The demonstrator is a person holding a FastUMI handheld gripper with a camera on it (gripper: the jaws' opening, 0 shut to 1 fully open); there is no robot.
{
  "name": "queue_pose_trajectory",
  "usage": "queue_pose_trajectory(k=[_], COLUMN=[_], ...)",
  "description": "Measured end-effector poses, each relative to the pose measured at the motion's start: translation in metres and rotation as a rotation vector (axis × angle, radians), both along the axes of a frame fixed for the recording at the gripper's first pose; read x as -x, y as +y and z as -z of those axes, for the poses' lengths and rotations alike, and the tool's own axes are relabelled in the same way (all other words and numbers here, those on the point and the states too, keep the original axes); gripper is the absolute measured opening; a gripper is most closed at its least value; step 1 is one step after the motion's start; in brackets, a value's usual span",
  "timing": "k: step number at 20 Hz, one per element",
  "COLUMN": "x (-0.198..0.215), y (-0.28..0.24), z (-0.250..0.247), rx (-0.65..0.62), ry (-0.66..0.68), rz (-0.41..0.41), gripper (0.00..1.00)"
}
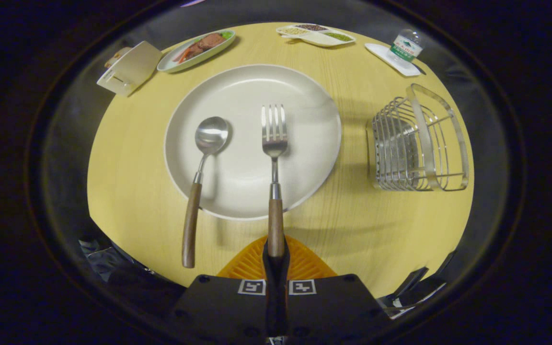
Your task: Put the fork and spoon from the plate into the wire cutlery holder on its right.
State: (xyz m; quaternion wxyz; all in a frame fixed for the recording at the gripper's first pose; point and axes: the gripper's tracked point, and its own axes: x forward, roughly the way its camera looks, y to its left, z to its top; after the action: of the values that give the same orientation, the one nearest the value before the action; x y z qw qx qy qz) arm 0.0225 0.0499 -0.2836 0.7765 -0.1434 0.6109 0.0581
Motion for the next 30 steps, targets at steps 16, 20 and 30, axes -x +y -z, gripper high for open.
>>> queue_pose_trajectory(k=[16,20,30], x=[-0.008,-0.008,-0.02], y=[-0.12,-0.132,-0.128], z=[-0.124,-0.112,-0.102], rx=[0.074,0.088,0.082], ry=[-0.016,0.082,0.223], rz=[0.149,0.128,0.132], gripper=[0.04,0.04,0.11])
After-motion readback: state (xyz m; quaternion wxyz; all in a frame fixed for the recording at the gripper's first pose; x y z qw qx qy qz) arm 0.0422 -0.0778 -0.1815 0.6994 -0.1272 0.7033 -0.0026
